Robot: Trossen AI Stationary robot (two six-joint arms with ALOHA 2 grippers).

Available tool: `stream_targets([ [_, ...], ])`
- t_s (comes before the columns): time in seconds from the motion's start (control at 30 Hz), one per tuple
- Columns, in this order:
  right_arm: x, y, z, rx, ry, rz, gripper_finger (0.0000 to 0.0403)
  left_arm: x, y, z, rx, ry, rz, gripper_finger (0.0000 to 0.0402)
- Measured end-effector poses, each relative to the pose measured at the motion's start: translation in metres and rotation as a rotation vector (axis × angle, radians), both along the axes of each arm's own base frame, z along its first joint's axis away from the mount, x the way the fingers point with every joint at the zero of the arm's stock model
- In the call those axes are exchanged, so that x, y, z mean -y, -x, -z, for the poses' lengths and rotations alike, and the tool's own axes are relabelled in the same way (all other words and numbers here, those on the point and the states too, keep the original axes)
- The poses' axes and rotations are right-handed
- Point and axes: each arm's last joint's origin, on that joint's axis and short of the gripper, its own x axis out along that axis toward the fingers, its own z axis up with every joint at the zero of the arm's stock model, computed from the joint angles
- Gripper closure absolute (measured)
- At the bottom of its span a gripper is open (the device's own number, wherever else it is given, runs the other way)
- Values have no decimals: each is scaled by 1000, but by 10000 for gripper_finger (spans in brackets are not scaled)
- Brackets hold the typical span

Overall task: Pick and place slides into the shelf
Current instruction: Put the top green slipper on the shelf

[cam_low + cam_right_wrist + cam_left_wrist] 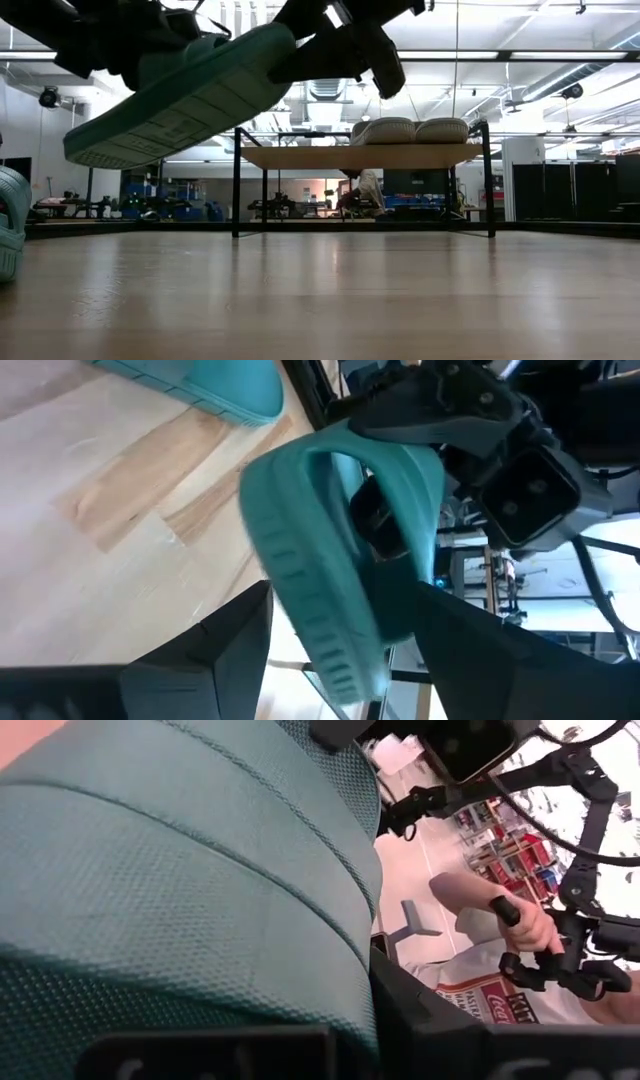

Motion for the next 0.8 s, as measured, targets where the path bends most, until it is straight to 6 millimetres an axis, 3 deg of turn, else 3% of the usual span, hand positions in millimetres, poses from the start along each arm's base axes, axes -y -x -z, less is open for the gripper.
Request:
stream_targets([
  [0.23,0,0,0,-17,55,-26,223,0,1,-3,21,2,5,402],
  [0.53,-1,1,2,-33,74,-43,368,0,1,-3,26,4,12,402],
  [0.8,0,1,2,-31,76,-40,371,0,1,-4,46,-13,2,381],
])
